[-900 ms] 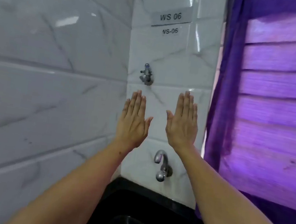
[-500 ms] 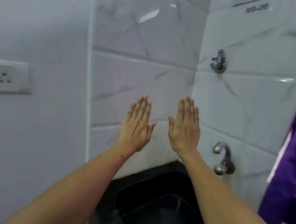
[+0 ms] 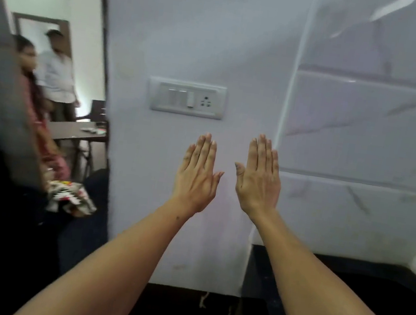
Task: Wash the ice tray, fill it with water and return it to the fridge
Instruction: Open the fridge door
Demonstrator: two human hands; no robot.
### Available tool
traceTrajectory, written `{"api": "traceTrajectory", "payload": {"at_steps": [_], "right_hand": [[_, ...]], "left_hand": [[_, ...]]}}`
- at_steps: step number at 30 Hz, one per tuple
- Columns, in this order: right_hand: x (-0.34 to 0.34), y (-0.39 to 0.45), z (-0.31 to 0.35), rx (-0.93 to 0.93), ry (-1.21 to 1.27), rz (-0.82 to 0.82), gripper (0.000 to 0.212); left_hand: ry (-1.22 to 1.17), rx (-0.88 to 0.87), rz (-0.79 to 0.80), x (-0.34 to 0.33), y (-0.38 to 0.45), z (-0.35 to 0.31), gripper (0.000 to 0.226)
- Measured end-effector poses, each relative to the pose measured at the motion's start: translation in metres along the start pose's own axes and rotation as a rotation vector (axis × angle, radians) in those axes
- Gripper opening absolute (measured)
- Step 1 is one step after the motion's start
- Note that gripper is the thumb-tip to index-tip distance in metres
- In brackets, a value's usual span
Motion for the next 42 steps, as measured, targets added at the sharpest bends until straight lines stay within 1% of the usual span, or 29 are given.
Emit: {"api": "traceTrajectory", "payload": {"at_steps": [4,8,10,13,16,21,24,28,31,36,40,42], "right_hand": [[-0.018,0.001,0.098,0.054,0.183,0.021,0.06],[-0.022,-0.011,0.197,0.156,0.333,0.015,0.059],[-0.023,-0.022,0.244,0.201,0.407,0.032,0.06],[-0.02,-0.04,0.312,0.266,0.501,0.057,0.061],[-0.011,-0.061,0.377,0.343,0.573,0.057,0.06],[0.017,-0.097,0.48,0.441,0.714,0.094,0.06],[0.038,-0.122,0.533,0.485,0.796,0.111,0.06],[0.064,-0.157,0.594,0.567,0.874,0.166,0.06],[0.084,-0.179,0.634,0.626,0.936,0.193,0.06],[0.129,-0.214,0.688,0.723,1.088,0.221,0.062],[0.165,-0.238,0.726,0.785,1.204,0.277,0.063],[0.182,-0.248,0.743,0.811,1.246,0.303,0.063]], "left_hand": [[0.105,0.1,0.067,0.019,-0.033,0.087,0.068],[0.207,0.213,0.061,0.048,-0.081,0.171,0.066],[0.231,0.271,0.084,0.061,-0.11,0.209,0.066],[0.281,0.374,0.096,0.085,-0.157,0.261,0.066],[0.381,0.494,0.133,0.112,-0.209,0.31,0.067],[0.547,0.645,0.153,0.168,-0.295,0.374,0.068],[0.652,0.729,0.161,0.204,-0.345,0.401,0.069],[0.722,0.842,0.178,0.247,-0.403,0.427,0.07],[0.784,0.92,0.146,0.281,-0.438,0.44,0.069],[0.817,1.05,0.074,0.333,-0.486,0.453,0.066],[0.891,1.148,0.079,0.375,-0.52,0.456,0.066],[0.935,1.2,0.056,0.4,-0.535,0.459,0.066]]}}
Point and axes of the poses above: each hand's wrist, its own y-axis towards the middle knuckle, its own x-axis out of the back of the hand, z = x × y, the point moved 10 cm from there along y, towards the middle knuckle, and after that the axes turned 6 degrees about -y, right-handed, at the moved point
